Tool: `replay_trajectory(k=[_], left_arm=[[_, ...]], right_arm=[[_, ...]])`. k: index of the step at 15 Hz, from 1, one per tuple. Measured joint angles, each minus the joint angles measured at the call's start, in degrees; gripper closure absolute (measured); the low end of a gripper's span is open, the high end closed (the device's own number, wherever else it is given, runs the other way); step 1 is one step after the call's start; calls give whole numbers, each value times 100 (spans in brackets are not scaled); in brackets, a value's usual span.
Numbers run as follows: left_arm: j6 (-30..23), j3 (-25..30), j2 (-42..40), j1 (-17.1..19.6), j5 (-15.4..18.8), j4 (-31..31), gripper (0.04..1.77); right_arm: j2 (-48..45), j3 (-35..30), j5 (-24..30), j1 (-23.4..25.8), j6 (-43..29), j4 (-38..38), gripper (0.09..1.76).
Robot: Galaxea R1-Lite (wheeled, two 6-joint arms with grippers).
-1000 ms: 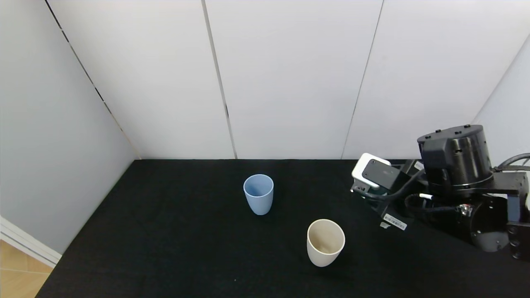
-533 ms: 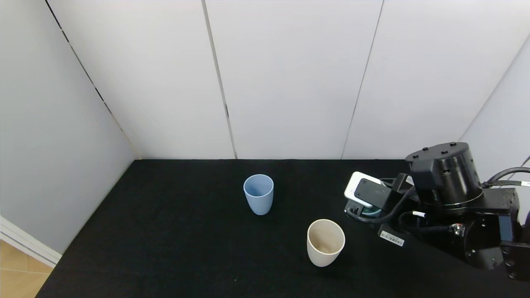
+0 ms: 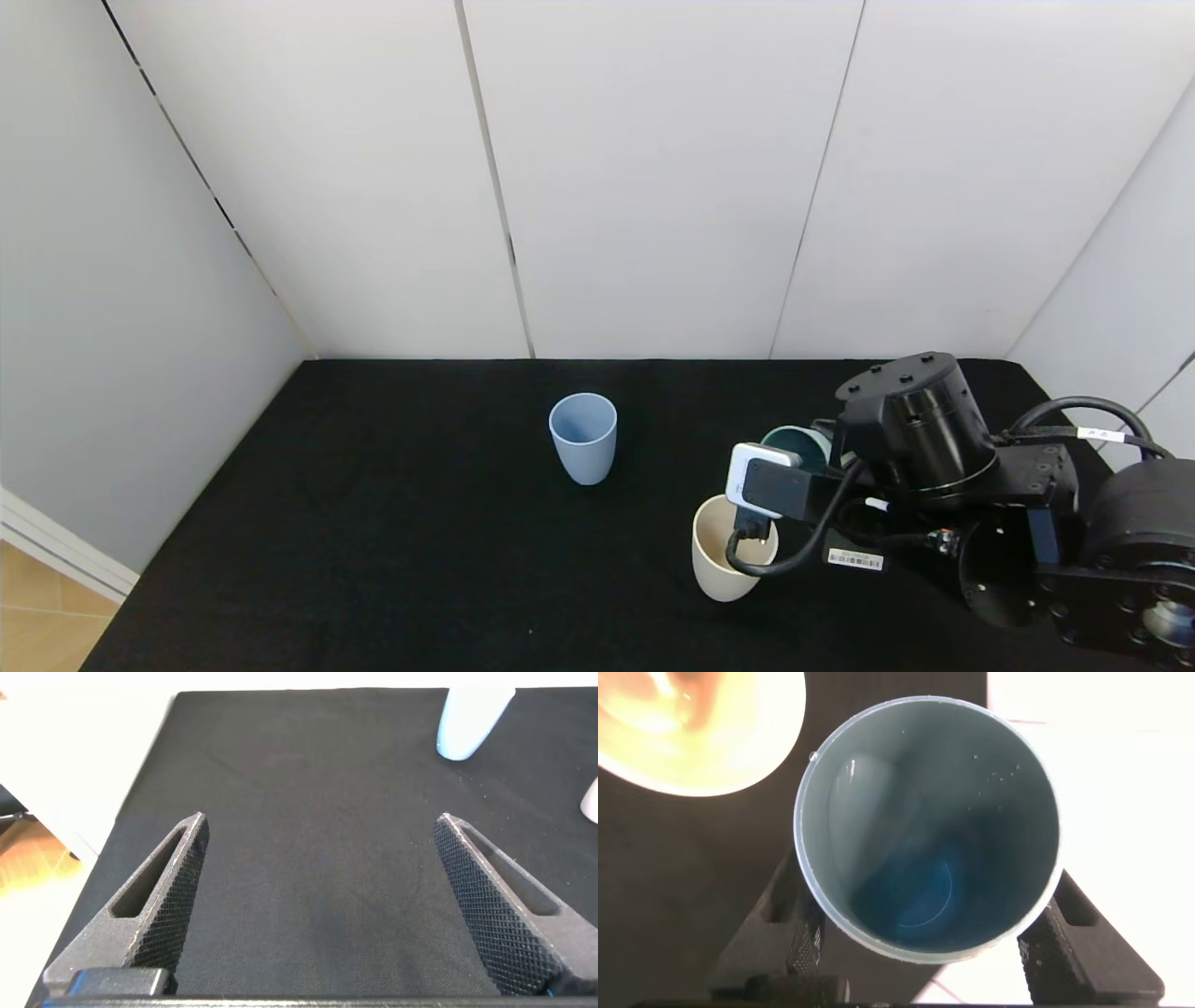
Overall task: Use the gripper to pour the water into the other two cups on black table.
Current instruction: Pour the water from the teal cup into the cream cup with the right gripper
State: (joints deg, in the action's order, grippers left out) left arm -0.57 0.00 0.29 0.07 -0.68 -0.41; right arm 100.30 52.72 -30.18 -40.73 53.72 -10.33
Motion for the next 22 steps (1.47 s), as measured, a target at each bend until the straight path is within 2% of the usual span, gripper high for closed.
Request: replay_trajectory(k=[13, 22], left_arm=[[0, 0, 0, 0, 0, 0, 9], [-2, 0, 0, 0, 2, 1, 9]], right_arm=[[590, 579, -658, -141, 2088, 24, 68], [619, 712, -790, -240, 2761, 16, 68]])
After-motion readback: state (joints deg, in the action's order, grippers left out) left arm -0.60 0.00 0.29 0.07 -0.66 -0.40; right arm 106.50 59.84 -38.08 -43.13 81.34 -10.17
